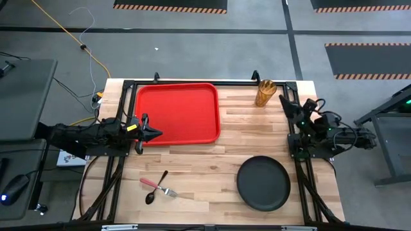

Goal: Pick and place plate/cup/fork/spoon on tray
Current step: Put the brown cup on the red serving tray

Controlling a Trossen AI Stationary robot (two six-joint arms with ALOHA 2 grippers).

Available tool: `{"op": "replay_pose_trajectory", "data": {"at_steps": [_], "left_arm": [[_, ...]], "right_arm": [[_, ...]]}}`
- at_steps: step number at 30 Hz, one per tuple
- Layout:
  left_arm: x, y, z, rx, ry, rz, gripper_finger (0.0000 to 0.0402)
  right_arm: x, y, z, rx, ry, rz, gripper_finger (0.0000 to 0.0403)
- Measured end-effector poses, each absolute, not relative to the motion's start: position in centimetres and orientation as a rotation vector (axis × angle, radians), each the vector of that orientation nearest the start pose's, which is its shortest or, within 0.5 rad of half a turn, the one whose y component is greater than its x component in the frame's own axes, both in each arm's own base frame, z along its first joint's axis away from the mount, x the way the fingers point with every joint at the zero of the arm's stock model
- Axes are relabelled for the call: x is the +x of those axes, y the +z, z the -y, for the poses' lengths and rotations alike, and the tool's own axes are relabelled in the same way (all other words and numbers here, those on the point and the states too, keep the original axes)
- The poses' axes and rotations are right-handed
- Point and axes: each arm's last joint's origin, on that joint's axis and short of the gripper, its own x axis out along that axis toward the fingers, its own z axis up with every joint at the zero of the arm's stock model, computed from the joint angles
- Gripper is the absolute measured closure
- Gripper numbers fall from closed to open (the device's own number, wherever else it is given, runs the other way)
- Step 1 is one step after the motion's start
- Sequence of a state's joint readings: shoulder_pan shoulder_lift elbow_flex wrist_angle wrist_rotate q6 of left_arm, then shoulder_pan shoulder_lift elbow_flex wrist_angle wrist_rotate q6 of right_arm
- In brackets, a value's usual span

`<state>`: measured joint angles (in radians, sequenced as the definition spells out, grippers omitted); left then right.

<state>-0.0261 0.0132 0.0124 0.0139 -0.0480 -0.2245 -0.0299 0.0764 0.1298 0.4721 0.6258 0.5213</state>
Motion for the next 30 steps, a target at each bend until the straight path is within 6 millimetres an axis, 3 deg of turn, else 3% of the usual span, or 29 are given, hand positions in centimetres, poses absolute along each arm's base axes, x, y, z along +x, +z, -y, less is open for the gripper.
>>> {"op": "replay_pose_trajectory", "data": {"at_steps": [9,15,18,23,30], "left_arm": [[9.8,16.8,0.1,-0.225,0.021,0.016,0.0398],[9.8,16.8,0.1,-0.225,0.021,0.015,0.0398],[9.8,16.8,0.1,-0.225,0.021,0.015,0.0398],[9.8,16.8,0.1,-0.225,0.021,0.016,0.0398],[9.8,16.8,0.1,-0.225,0.021,0.016,0.0398]], "right_arm": [[9.5,30.6,3.1,0.580,-0.798,0.368,0.0199],[11.4,34.9,5.2,0.552,-1.059,0.005,0.0181],[12.5,36.0,6.9,0.554,-1.170,-0.227,0.0180],[13.8,35.0,11.0,0.646,-1.323,-0.566,0.0180],[14.1,32.0,16.3,0.851,-1.346,-0.739,0.0180]]}}
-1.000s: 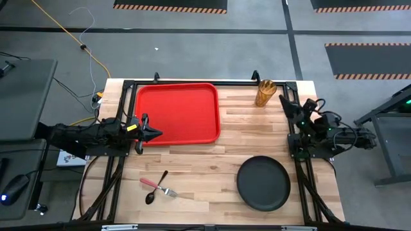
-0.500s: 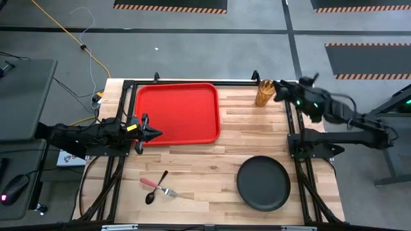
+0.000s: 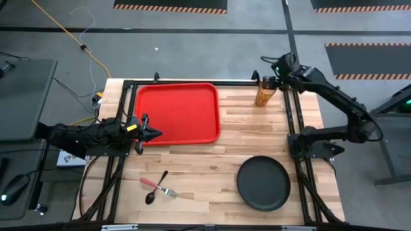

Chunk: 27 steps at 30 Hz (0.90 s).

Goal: Pick and place plate/cup/fork/spoon on tray
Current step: Put the brown cup on the red serving tray

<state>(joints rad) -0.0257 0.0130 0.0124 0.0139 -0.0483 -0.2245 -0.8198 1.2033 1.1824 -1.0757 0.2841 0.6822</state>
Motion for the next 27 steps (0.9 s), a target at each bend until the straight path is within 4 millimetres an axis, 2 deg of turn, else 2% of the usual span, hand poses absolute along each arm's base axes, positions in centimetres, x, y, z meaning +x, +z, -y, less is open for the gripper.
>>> {"op": "replay_pose_trajectory", "data": {"at_steps": [6,9,22,27], "left_arm": [[9.8,16.8,0.1,-0.225,0.021,0.016,0.0398],[9.8,16.8,0.1,-0.225,0.021,0.016,0.0398],[9.8,16.8,0.1,-0.225,0.021,0.016,0.0398],[9.8,16.8,0.1,-0.225,0.021,0.016,0.0398]], "right_arm": [[14.0,30.1,18.7,0.872,-1.380,-0.852,0.0180],[14.3,29.2,19.6,0.894,-1.342,-0.903,0.0180],[15.0,25.7,22.2,0.921,-1.278,-1.092,0.0183],[14.7,25.4,22.8,0.911,-1.290,-1.093,0.0210]]}}
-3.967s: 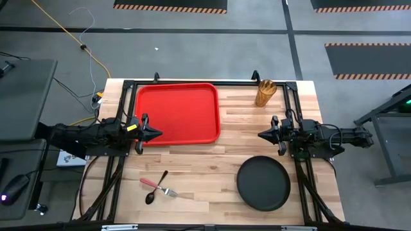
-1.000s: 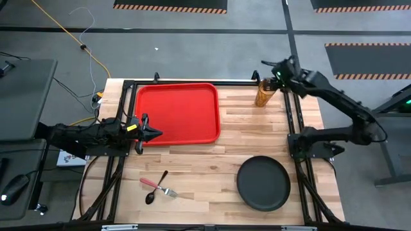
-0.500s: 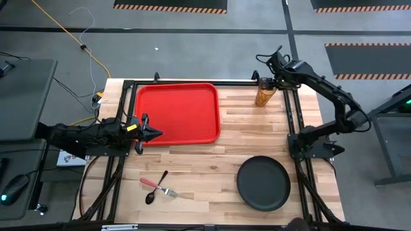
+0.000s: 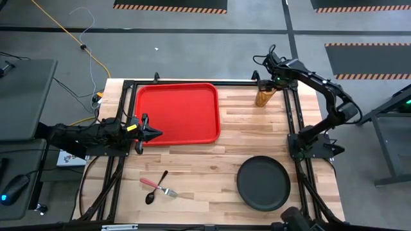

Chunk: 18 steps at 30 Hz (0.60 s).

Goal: Pick and place plate/cup/fork/spoon on tray
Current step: Put the brown cup on the red serving tray

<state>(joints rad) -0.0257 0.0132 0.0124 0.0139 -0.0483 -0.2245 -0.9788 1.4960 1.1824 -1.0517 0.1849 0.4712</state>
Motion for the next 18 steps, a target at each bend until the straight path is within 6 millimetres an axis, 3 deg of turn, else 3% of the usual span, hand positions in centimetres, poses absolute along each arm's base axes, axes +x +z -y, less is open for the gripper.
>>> {"op": "replay_pose_trajectory", "data": {"at_steps": [4,11,15,18], "left_arm": [[9.8,16.8,0.1,-0.225,0.021,0.016,0.0398],[9.8,16.8,0.1,-0.225,0.021,0.016,0.0398],[9.8,16.8,0.1,-0.225,0.021,0.016,0.0398],[9.8,16.8,0.1,-0.225,0.021,0.016,0.0398]], "right_arm": [[14.4,25.4,23.1,0.918,-1.302,-1.086,0.0259],[14.3,25.7,22.9,0.886,-1.234,-1.103,0.0388],[14.1,26.7,22.5,0.881,-1.213,-1.084,0.0385],[14.3,29.2,22.4,0.837,-1.199,-1.044,0.0397]]}}
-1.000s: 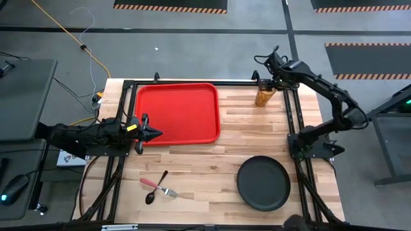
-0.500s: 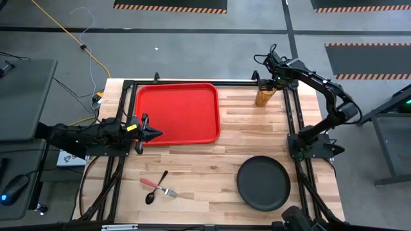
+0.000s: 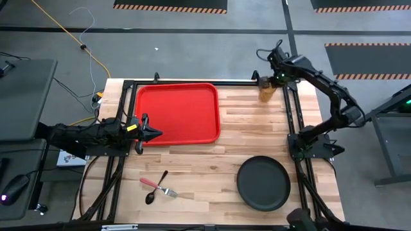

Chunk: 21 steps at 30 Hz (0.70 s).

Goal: Pick and place plate/cup/fork/spoon on tray
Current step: Put the brown cup on the red serving tray

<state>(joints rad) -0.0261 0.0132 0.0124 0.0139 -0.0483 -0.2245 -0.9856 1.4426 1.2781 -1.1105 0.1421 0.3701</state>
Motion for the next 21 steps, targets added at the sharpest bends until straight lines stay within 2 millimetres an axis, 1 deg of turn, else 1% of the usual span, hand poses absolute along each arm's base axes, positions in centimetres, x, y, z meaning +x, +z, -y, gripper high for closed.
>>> {"op": "replay_pose_trajectory", "data": {"at_steps": [3,6,8,10,13,15,19,21], "left_arm": [[9.8,16.8,0.1,-0.225,0.021,0.016,0.0398],[9.8,16.8,0.1,-0.225,0.021,0.016,0.0398],[9.8,16.8,0.1,-0.225,0.021,0.015,0.0398],[9.8,16.8,0.1,-0.225,0.021,0.016,0.0398],[9.8,16.8,0.1,-0.225,0.021,0.016,0.0398],[9.8,16.8,0.1,-0.225,0.021,0.016,0.0398],[9.8,16.8,0.1,-0.225,0.021,0.016,0.0398],[9.8,16.8,0.1,-0.225,0.021,0.016,0.0398]], "right_arm": [[15.1,32.4,22.3,0.782,-1.142,-0.992,0.0397],[16.4,35.8,22.2,0.746,-1.072,-0.884,0.0400],[17.6,37.3,22.1,0.733,-1.017,-0.860,0.0400],[19.3,38.1,22.0,0.706,-0.971,-0.851,0.0401],[22.5,38.5,21.7,0.667,-0.889,-0.868,0.0401],[25.0,37.9,21.4,0.641,-0.836,-0.895,0.0402],[30.1,35.9,20.8,0.572,-0.730,-0.964,0.0402],[32.2,34.7,20.5,0.543,-0.688,-0.988,0.0402]]}}
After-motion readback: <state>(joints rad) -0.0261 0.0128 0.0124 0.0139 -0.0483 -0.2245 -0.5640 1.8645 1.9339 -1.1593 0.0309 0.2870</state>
